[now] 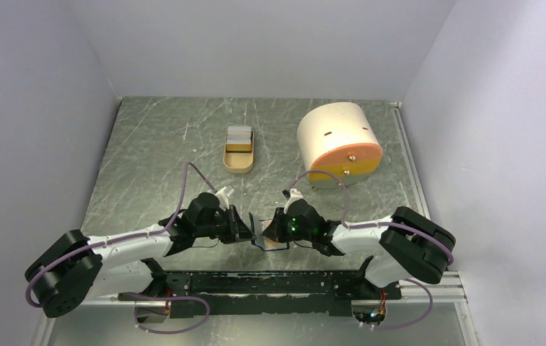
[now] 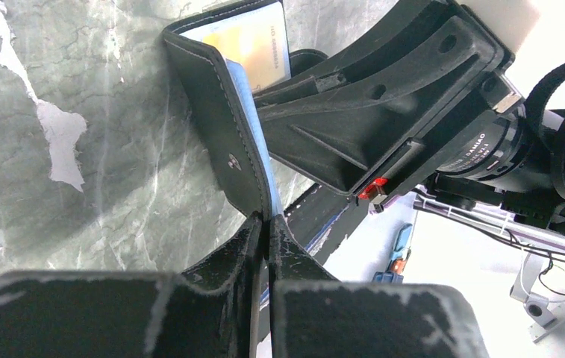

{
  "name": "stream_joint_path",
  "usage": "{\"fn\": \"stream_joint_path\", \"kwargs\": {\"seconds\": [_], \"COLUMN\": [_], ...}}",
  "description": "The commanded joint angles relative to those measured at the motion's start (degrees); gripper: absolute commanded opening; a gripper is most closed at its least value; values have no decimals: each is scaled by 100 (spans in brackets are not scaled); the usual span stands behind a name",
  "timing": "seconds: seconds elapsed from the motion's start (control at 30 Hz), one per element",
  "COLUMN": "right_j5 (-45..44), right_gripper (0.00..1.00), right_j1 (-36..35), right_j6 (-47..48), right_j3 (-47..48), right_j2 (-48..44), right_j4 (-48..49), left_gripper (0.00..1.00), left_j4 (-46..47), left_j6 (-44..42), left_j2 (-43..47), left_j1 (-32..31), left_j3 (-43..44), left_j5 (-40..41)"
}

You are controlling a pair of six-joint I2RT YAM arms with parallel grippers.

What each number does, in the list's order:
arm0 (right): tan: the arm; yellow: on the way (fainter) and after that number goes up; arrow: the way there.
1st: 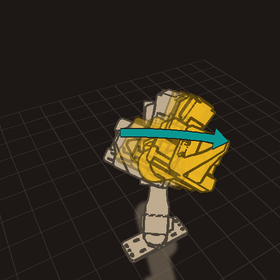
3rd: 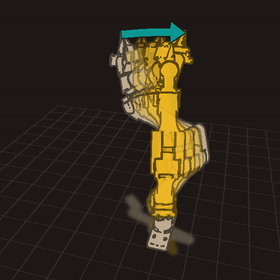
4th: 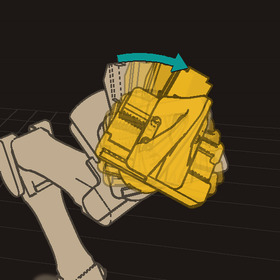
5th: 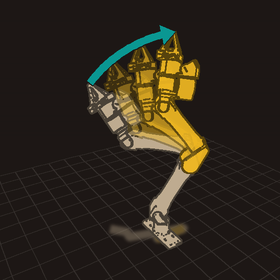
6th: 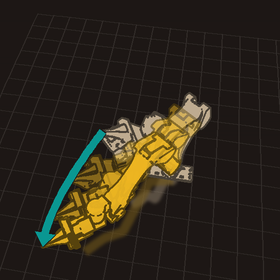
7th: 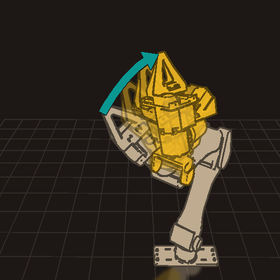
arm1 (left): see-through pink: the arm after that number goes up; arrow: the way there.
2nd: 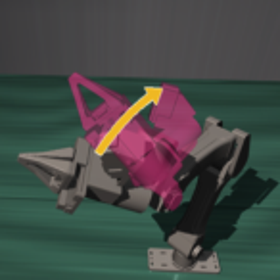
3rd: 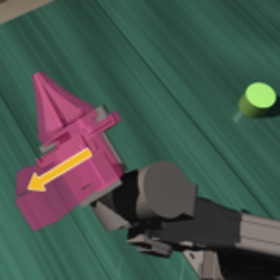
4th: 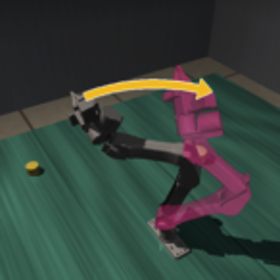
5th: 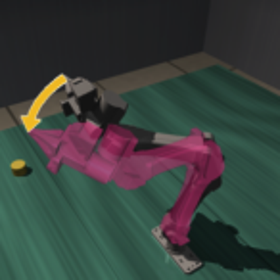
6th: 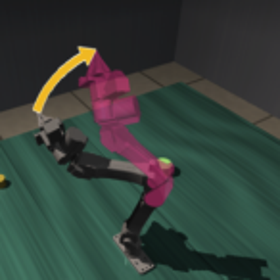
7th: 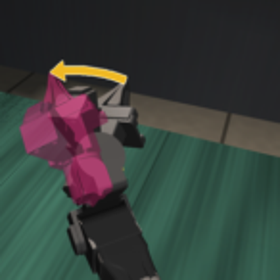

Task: Put the credit cards into the card holder
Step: Insert the credit card into the card holder.

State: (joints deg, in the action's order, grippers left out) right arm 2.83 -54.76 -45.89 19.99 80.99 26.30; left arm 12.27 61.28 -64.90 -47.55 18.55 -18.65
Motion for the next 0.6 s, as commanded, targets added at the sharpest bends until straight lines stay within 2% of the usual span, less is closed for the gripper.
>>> {"fn": "stream_joint_path", "kwargs": {"seconds": [0.0, 0.2, 0.3, 0.57], "right_j5": [69, 112, 65, -106], "right_gripper": [17, 17, 18, 22], "right_j1": [-21, -21, -21, -21], "right_j6": [-70, -181, -192, -140], "right_j3": [-132, -222, -253, -301], "right_j2": [113, 188, 149, -78], "right_j4": [312, 508, 500, 308], "left_gripper": [9, 9, 11, 21], "left_j4": [394, 444, 111, -268], "left_j6": [-67, -97, -118, -107], "left_j2": [-115, -400, -551, -679], "left_j1": [-26, -26, -28, -75], "left_j3": [17, 55, 172, 290], "left_j5": [-45, -65, 105, 300]}}
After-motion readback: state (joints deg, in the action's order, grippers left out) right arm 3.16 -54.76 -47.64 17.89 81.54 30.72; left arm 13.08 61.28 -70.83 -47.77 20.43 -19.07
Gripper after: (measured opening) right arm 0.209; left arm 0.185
